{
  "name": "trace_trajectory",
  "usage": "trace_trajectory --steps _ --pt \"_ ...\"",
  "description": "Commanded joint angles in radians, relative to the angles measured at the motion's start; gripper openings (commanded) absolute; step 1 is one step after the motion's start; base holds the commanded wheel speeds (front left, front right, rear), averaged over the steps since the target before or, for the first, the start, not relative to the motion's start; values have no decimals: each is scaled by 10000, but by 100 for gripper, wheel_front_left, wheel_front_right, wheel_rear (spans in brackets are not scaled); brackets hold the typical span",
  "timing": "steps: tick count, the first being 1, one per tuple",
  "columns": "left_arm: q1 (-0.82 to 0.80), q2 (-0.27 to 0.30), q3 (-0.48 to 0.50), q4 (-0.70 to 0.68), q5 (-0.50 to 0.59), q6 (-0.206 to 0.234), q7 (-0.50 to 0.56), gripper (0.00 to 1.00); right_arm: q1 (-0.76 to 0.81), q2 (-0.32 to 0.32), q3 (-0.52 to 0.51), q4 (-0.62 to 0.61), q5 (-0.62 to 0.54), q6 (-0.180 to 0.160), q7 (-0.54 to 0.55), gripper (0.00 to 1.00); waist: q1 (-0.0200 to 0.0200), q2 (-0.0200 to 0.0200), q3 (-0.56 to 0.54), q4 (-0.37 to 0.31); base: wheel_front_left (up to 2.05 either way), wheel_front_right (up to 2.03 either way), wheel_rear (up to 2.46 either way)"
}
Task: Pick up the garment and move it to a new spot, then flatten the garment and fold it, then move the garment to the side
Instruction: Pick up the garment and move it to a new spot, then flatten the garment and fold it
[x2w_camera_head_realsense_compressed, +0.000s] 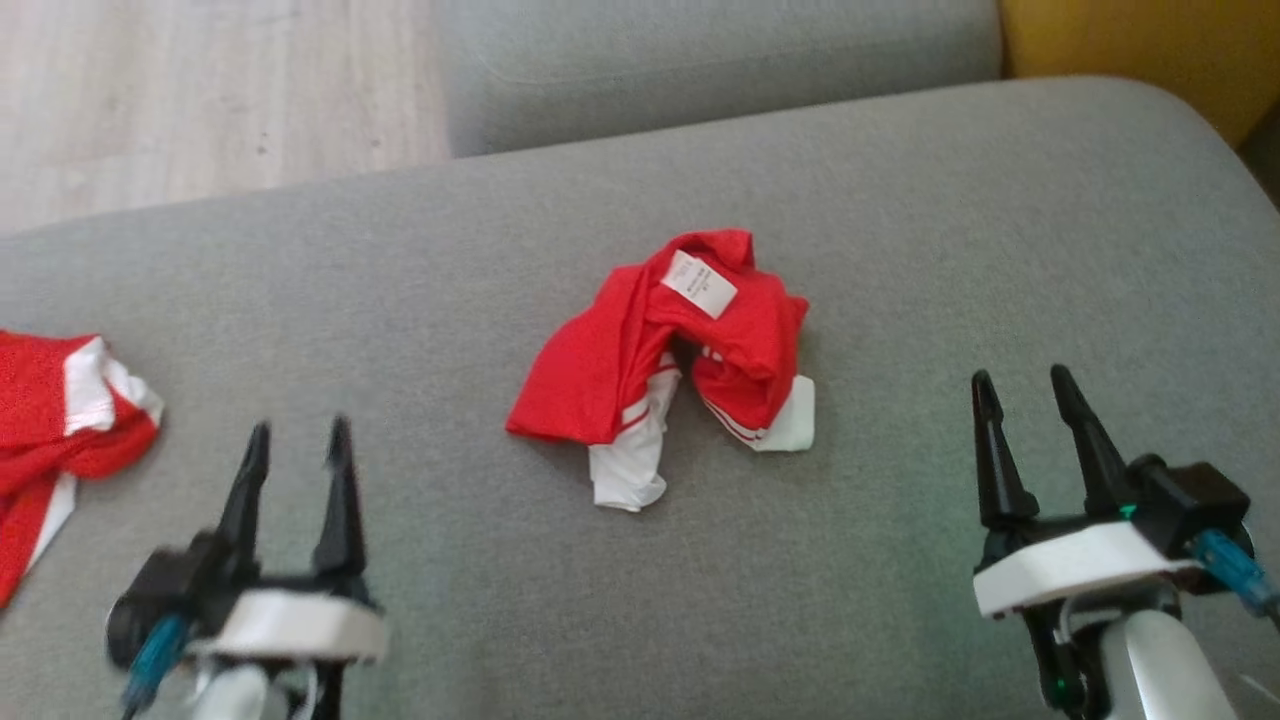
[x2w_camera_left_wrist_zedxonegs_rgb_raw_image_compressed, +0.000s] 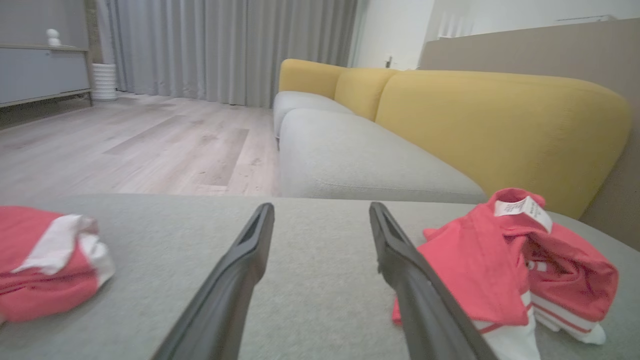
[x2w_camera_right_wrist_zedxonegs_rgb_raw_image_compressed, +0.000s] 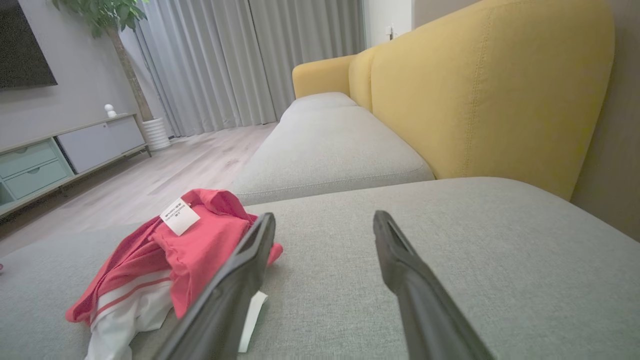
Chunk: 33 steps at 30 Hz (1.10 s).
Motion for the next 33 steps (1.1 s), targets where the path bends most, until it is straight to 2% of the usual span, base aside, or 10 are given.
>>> trace_trajectory --steps 1,5,12,25,29,33 --pt "132 233 677 -575 153 97 -94 100 -46 -49 152 -274 -80 -7 65 100 1 -1 -233 201 0 0 0" --pt "803 266 1186 -771 315 91 -95 100 234 -49 -75 -236 -55 -7 149 100 1 -1 -388 341 0 0 0" --pt "1162 46 1324 -1025 537 45 -96 100 474 -49 -157 -267 -109 -7 282 100 1 -1 -427 429 0 0 0" --pt "875 -244 1427 -1036 710 -149 -96 100 44 -49 137 -370 49 -7 459 100 1 -1 34 577 0 0 0" --pt "537 -300 1334 -1008 811 -281 -97 100 -784 -49 648 272 181 -7 1242 100 1 -1 385 776 0 0 0" --pt "91 -436 1129 -962 916 -436 -97 100 -1870 -49 934 1703 299 -7 1973 100 1 -1 870 1110 0 0 0"
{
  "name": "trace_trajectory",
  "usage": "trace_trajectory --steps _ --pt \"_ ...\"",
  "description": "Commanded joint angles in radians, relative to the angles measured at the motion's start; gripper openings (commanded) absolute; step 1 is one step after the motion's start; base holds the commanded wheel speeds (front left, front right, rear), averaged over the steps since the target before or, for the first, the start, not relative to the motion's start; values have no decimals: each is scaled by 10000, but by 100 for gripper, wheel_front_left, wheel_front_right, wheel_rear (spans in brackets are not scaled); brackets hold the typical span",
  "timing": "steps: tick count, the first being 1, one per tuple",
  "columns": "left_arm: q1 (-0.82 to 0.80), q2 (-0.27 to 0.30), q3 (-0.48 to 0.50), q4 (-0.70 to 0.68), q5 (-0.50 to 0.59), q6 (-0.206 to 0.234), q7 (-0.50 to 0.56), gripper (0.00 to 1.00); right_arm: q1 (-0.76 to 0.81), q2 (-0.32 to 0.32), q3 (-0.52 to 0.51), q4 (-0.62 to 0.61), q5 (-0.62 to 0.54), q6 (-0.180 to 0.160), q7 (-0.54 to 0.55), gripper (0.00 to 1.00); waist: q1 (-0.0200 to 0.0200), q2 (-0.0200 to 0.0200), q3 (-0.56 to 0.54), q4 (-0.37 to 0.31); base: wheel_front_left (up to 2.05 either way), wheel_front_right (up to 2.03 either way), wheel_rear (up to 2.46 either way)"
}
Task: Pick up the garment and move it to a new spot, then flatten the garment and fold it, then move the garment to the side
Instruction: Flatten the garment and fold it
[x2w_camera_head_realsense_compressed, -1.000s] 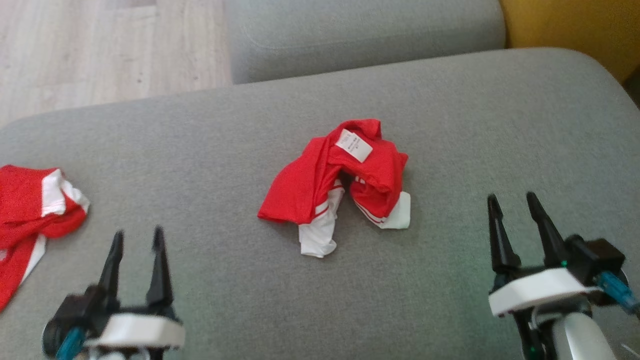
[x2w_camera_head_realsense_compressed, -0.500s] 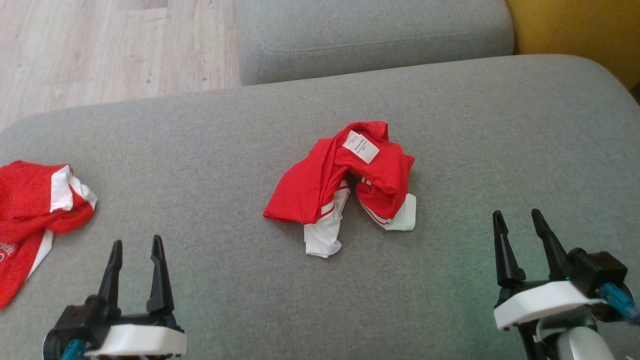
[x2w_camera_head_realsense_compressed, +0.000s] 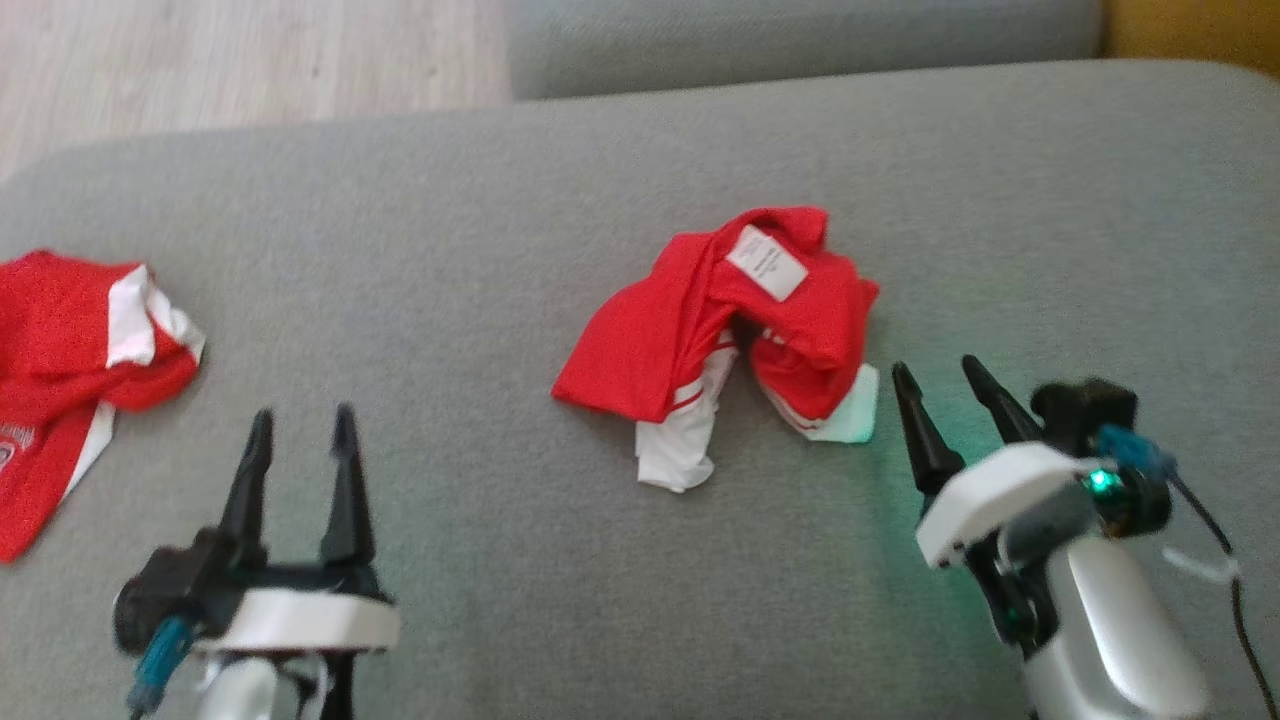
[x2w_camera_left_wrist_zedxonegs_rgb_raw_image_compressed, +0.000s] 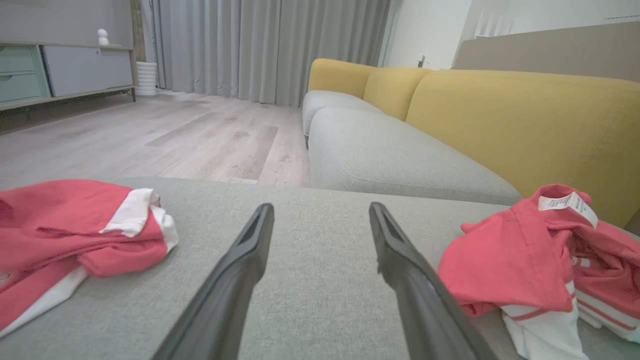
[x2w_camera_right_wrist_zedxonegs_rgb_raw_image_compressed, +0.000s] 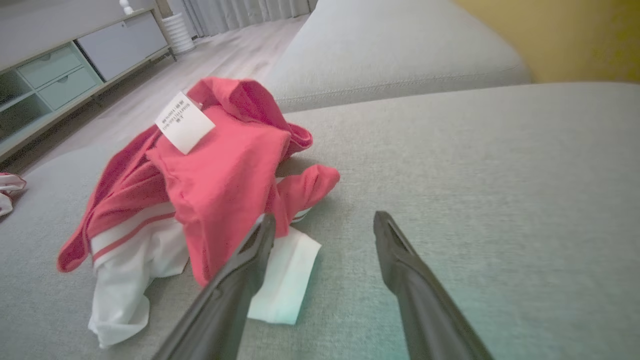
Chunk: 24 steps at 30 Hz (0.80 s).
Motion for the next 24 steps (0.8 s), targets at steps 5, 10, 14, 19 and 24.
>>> trace_trajectory --steps 5,10,14,19,24 --pt "-993 -132 7 -153 250 -207 -95 100 -1489 -45 514 1697 138 -7 276 100 -2 0 786 659 0 0 0" --pt "-1241 -306 -51 30 318 -317 -95 100 -2083 -45 1065 3112 -253 -7 830 5 -2 0 908 849 0 0 0" --pt "-1186 -424 58 153 307 -380 -95 100 -2114 -45 1222 3000 -44 -7 594 0 -2 0 644 800 0 0 0" --pt "-990 -525 276 155 329 -446 -95 100 -2383 -45 1048 1407 326 -7 -118 0 -2 0 117 652 0 0 0" --pt "-827 -636 424 92 395 -496 -95 100 -3356 -45 1597 -642 485 -7 121 0 -2 0 -175 569 0 0 0"
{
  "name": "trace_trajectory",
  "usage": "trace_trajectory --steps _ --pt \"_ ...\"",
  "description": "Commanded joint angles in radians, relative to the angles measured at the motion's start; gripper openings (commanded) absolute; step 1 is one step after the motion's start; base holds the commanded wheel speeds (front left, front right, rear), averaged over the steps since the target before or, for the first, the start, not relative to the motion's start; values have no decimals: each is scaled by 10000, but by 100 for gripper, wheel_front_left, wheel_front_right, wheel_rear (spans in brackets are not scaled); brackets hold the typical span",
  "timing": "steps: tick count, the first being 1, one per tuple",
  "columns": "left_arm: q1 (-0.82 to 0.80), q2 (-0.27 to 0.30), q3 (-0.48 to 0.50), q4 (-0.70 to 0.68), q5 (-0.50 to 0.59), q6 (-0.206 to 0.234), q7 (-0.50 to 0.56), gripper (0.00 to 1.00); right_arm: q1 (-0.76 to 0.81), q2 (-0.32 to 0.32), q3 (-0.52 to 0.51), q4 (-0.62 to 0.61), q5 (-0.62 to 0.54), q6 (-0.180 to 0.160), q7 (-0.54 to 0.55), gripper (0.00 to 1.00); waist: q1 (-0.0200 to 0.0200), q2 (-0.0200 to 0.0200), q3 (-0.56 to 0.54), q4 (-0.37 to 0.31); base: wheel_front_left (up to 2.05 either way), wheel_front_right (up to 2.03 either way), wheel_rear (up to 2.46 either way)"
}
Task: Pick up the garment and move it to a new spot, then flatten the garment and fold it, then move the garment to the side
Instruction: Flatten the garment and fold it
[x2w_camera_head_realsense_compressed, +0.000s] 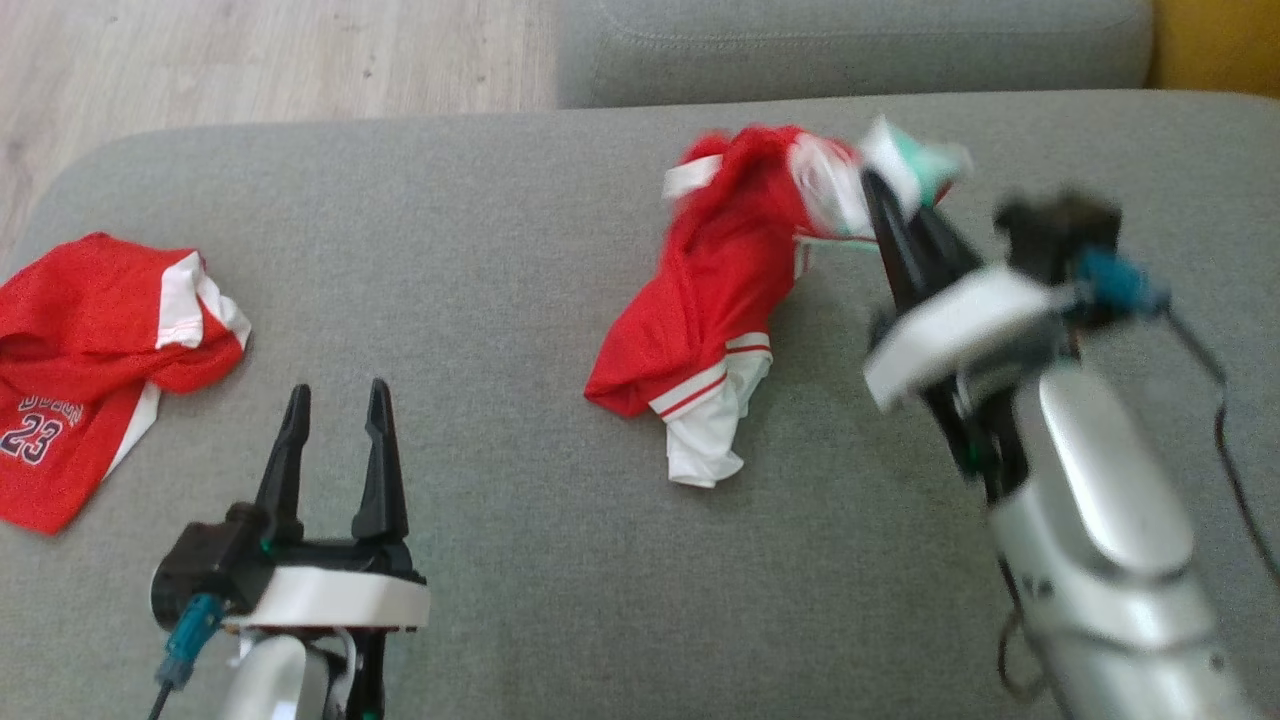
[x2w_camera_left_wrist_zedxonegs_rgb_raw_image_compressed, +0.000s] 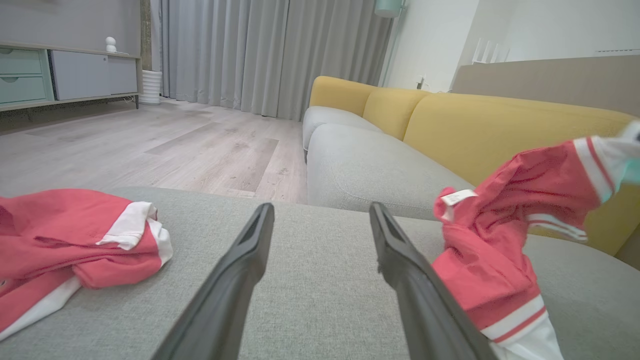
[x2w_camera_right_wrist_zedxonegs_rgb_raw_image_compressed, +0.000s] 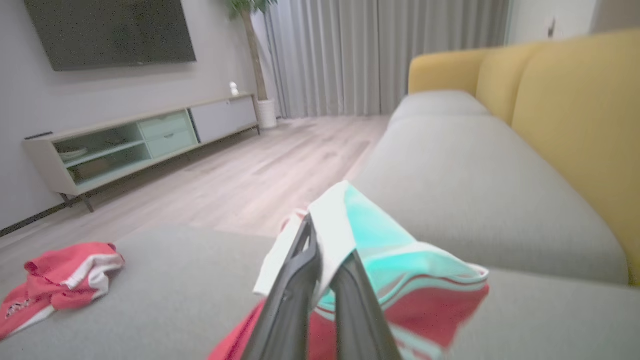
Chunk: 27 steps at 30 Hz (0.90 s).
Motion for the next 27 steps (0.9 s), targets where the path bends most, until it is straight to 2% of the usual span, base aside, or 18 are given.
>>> trace_trajectory --steps 1,4,8,12,19,22,27 --pt "-131 49 371 -327 101 -16 -95 100 -879 72 399 -615 41 -7 194 0 1 0 -63 -36 0 0 0" --pt "-119 -13 393 -338 138 -55 -95 100 -1779 72 808 -958 -36 -7 344 0 1 0 -86 0 0 0 0" --pt "-59 -87 422 -315 165 -104 -95 100 -2664 72 880 -1252 10 -7 -91 0 1 0 -160 33 0 0 0" --pt "56 -136 489 -291 197 -139 -95 100 -2282 70 -177 -1676 -268 -7 -544 0 1 0 -263 15 0 0 0" --pt "166 -177 623 -349 271 -196 -95 100 60 34 -3324 -2144 -1112 -7 -227 0 1 0 -264 -156 0 0 0" --pt "178 -184 648 -377 304 -225 -95 100 657 43 -3834 -2533 -1280 -7 -109 0 1 0 -238 -230 0 0 0" --pt "195 -207 679 -369 340 -258 -95 100 1216 60 -3978 -3030 -1439 -7 221 0 1 0 -259 -290 0 0 0"
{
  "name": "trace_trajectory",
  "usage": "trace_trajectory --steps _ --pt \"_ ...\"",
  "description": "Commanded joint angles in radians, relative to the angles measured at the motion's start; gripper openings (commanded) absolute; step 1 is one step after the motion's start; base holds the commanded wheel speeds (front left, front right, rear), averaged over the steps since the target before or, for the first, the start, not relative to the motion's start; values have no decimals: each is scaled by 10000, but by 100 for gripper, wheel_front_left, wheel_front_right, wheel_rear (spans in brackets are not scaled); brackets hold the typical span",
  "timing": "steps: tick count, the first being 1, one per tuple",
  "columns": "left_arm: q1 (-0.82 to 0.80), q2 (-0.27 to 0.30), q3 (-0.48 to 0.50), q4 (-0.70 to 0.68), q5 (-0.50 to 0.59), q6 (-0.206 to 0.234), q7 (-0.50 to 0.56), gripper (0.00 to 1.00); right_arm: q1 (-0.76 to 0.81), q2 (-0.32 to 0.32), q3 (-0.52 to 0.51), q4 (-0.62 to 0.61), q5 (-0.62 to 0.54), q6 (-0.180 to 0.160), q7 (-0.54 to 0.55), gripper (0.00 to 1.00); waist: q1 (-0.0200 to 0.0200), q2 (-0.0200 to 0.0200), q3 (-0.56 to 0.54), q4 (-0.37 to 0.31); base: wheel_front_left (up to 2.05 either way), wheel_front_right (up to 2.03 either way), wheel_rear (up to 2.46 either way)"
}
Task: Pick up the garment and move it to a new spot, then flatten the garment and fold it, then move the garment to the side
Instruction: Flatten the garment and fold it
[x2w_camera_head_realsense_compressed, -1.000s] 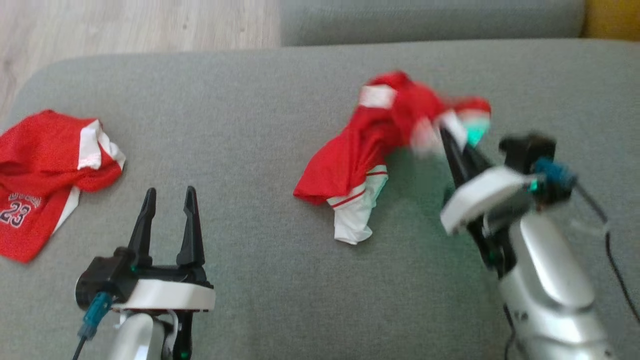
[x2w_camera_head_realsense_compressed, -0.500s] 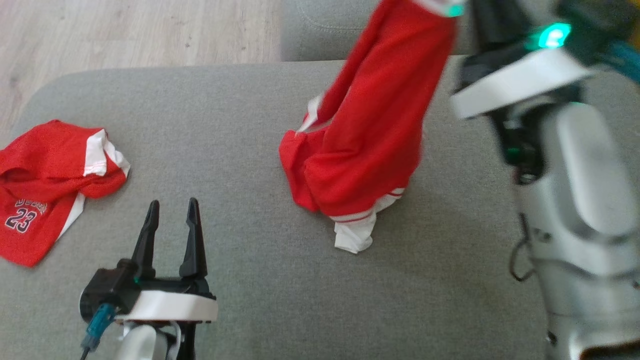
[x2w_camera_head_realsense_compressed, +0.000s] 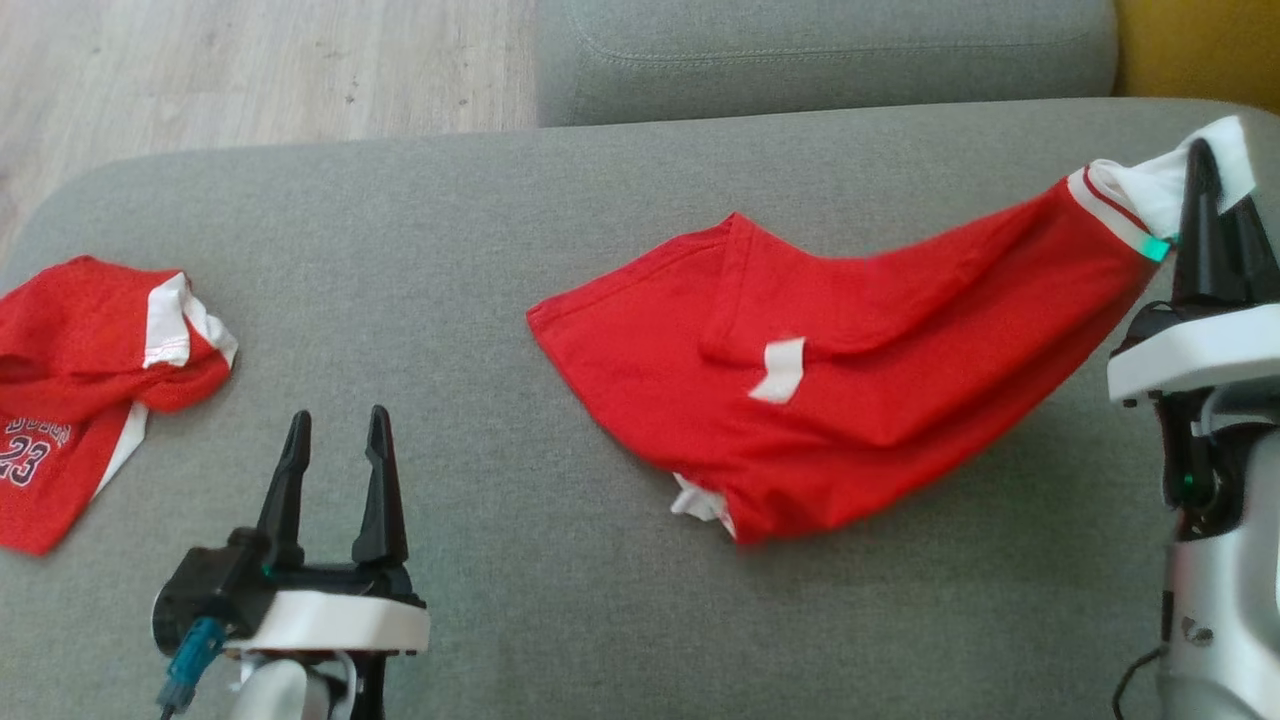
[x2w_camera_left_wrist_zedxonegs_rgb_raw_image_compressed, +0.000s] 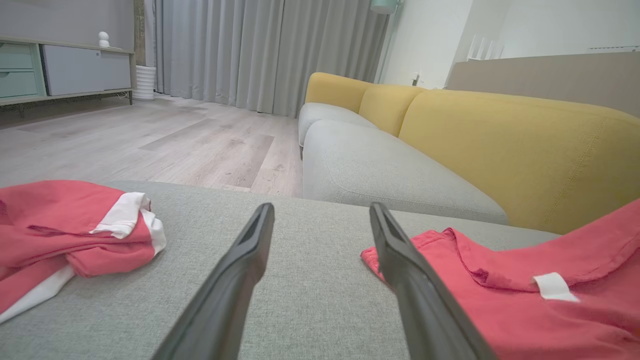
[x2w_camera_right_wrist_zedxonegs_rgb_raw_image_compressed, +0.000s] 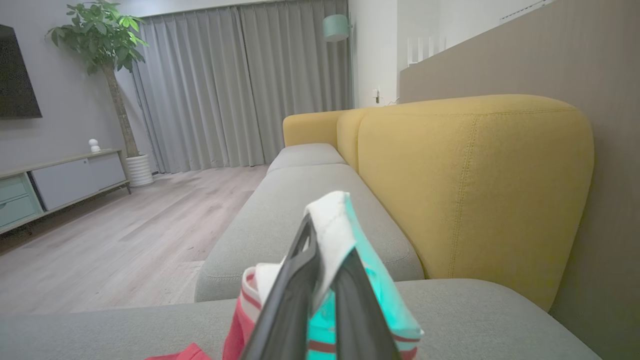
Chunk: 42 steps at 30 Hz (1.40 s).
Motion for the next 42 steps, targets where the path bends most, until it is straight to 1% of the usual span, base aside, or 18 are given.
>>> trace_trajectory --steps 1,6,11,12,14,18,21,24,25,26,30,33,38,42 --pt "-264 15 336 -340 78 -82 -95 100 -127 3 281 -494 -95 -7 116 0 1 -1 -6 4 0 0 0" --pt "-311 -10 288 -297 83 -114 -95 100 -168 9 636 -830 53 -7 297 0 1 -1 -6 76 0 0 0" --pt "-429 -38 251 -307 73 -135 -95 100 -1209 10 1280 -803 -41 -7 623 0 1 -1 157 268 0 0 0" --pt "-429 -38 251 -307 73 -135 -95 100 -1209 10 1280 -803 -41 -7 623 0 1 -1 157 268 0 0 0" --pt "-529 -52 203 -329 70 -144 -95 100 -1881 10 1519 -394 -48 -7 749 0 1 -1 313 424 0 0 0" --pt "-807 -82 49 -362 46 -163 -95 100 -3426 10 1838 966 223 -7 770 0 1 -1 689 889 0 0 0" --pt "-990 -102 -62 -375 18 -174 -95 100 -4561 9 1869 2100 324 -7 443 0 1 -1 994 1314 0 0 0" --pt "-1151 -116 -156 -346 -18 -183 -95 100 -5311 10 1699 3288 330 -7 -6 0 1 -1 1241 1690 0 0 0" --pt "-1190 -120 -187 -323 -31 -187 -95 100 -5416 10 1687 3751 280 -7 -41 44 1 -1 1285 1791 0 0 0" --pt "-1226 -123 -224 -296 -42 -190 -95 100 -5482 10 1672 4177 234 -7 -72 100 1 -1 1318 1874 0 0 0" --pt "-1273 -132 -254 -221 -80 -198 -95 100 -5320 -90 1888 5541 -121 -7 -83 100 1 -1 1313 1958 0 0 0" --pt "-1186 -135 -151 -187 -58 -192 -95 100 -4951 -227 1932 6044 -321 -7 -241 100 1 -1 1154 1766 0 0 0" --pt "-931 -128 90 -186 33 -192 -95 100 -3867 -321 2012 5866 -642 -7 -491 100 1 -1 692 1147 0 0 0" --pt "-661 -93 303 -218 65 -197 -95 100 -2647 -257 1821 5309 -637 -7 -61 100 1 -1 377 615 0 0 0"
